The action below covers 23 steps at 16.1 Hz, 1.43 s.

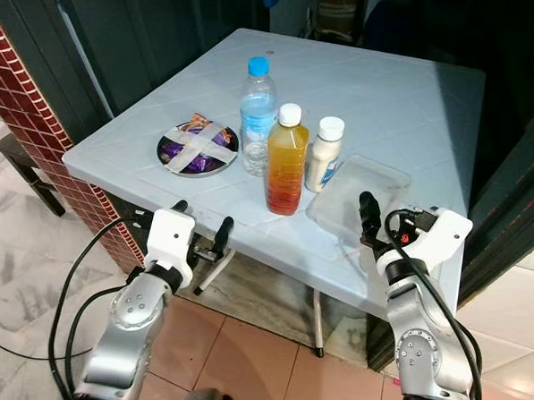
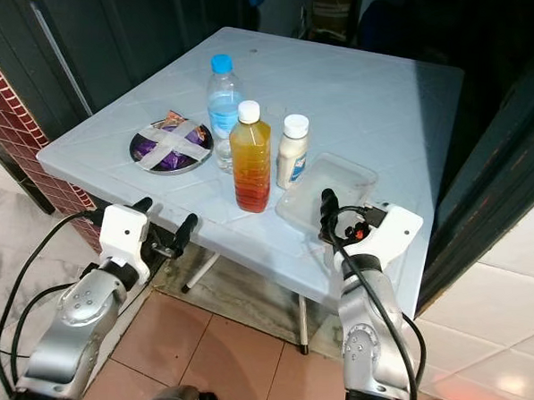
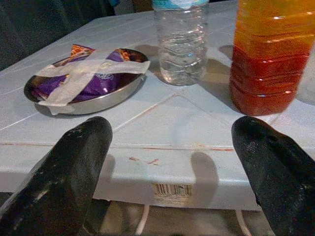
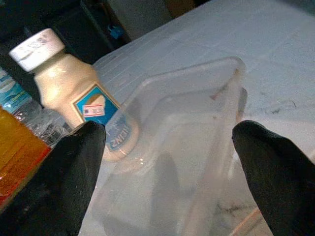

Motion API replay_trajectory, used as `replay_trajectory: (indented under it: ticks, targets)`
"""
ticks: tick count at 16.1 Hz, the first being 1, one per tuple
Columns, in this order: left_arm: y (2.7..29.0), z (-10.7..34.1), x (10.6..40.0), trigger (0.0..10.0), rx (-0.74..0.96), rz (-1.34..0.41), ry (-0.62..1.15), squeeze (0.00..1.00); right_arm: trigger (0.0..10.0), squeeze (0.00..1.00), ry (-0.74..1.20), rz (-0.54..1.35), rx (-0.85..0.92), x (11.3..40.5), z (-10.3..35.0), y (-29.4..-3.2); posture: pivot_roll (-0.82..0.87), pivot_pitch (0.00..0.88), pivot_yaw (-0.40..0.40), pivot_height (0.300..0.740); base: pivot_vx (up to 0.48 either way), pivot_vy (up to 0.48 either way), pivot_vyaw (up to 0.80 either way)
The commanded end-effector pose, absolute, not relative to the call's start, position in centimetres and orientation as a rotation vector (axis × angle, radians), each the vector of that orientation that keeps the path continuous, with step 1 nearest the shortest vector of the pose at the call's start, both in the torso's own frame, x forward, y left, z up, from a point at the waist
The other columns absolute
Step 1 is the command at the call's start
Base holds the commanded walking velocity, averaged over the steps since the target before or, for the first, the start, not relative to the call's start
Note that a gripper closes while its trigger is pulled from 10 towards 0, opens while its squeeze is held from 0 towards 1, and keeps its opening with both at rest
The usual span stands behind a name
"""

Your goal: Restocking fridge

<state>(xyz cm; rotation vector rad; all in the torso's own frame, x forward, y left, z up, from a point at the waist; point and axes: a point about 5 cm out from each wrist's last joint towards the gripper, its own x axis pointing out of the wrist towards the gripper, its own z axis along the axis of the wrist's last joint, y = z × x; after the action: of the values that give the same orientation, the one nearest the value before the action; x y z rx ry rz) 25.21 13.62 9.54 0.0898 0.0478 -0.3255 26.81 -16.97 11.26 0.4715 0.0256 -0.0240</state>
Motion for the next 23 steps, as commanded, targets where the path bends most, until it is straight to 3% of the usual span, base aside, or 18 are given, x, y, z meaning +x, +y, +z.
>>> replay_trajectory:
  ticks: [1,4,9,15,16,17,18,23]
  targets:
    - [14.0,9.9,24.9,10.0,0.081,-0.342,0.05,0.0,10.0,0.0,0.031,-0.008,0.487,26.8,11.3,-17.1,-0.01,0.045,0.094,0.74,0.0,0.0,0.0]
    - [14.3,9.9,24.7,10.0,0.087,-0.345,0.053,0.0,10.0,0.0,0.023,-0.009,0.437,26.1,11.7,-17.1,-0.01,0.048,0.095,0.74,0.0,0.0,0.0]
    - [13.9,10.0,24.7,10.0,0.081,-0.365,0.053,0.0,10.0,0.0,0.102,-0.034,0.537,26.0,10.0,-17.0,-0.02,0.049,0.093,0.74,0.0,0.0,0.0]
    - [13.9,9.9,24.4,10.0,0.078,-0.369,0.062,0.0,10.0,0.0,0.096,-0.01,0.444,26.4,10.3,-17.2,-0.01,0.043,0.083,0.74,0.0,0.0,0.0]
    - [13.7,9.9,24.4,10.0,0.075,-0.373,0.062,0.0,8.5,0.0,0.095,-0.005,0.452,26.6,10.3,-17.2,-0.02,0.043,0.082,0.74,0.0,0.0,0.0]
    - [13.5,9.9,24.4,10.0,0.072,-0.378,0.061,0.0,8.4,0.0,0.089,0.002,0.457,27.0,10.4,-17.2,-0.02,0.043,0.082,0.74,0.0,0.0,0.0]
    - [13.4,9.9,24.4,10.0,0.072,-0.38,0.062,0.0,10.0,0.0,0.087,0.004,0.456,27.1,10.5,-17.2,-0.01,0.043,0.081,0.74,0.0,0.0,0.0]
    - [13.5,9.9,24.4,10.0,0.078,-0.377,0.062,0.0,10.0,0.0,0.125,0.008,0.416,27.0,10.0,-17.1,-0.01,0.039,0.075,0.74,0.0,0.0,0.0]
